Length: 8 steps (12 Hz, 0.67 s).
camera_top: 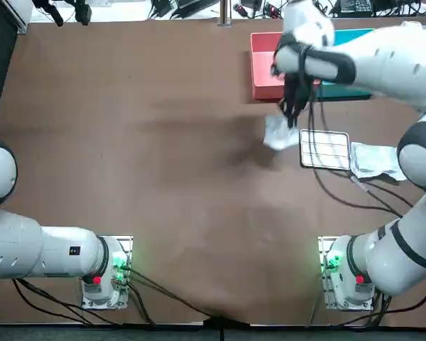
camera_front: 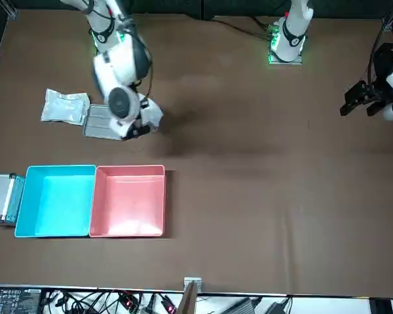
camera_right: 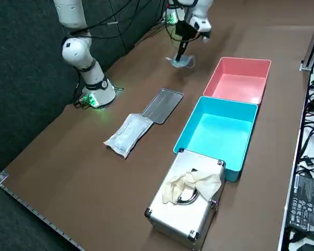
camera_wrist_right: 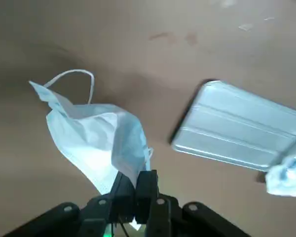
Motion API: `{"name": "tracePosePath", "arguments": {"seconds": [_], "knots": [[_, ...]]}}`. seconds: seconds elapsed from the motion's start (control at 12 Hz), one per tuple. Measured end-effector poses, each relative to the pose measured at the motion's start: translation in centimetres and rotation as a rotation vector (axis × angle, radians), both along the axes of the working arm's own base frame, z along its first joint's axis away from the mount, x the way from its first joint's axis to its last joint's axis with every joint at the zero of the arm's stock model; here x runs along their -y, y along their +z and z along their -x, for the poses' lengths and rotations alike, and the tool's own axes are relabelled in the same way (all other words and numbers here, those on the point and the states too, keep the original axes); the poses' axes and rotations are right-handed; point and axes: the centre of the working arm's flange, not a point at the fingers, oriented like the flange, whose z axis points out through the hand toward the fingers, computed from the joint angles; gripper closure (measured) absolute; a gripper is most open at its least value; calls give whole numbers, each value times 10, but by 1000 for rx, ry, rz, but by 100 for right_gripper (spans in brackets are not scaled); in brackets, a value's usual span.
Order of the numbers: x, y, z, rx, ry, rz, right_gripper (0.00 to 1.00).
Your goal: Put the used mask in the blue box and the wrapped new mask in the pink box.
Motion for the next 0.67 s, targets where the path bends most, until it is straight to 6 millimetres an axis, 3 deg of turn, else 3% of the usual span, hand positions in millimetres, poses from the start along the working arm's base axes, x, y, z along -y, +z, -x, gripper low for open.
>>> {"name": "tracePosePath", "arguments": {"seconds": [0.33, 0.5, 0.67], "knots": [[95, 82, -69, 54, -198, -38, 98], [156, 103, -93, 99, -305, -53, 98], [203, 110, -111, 142, -382, -61, 98]]}}
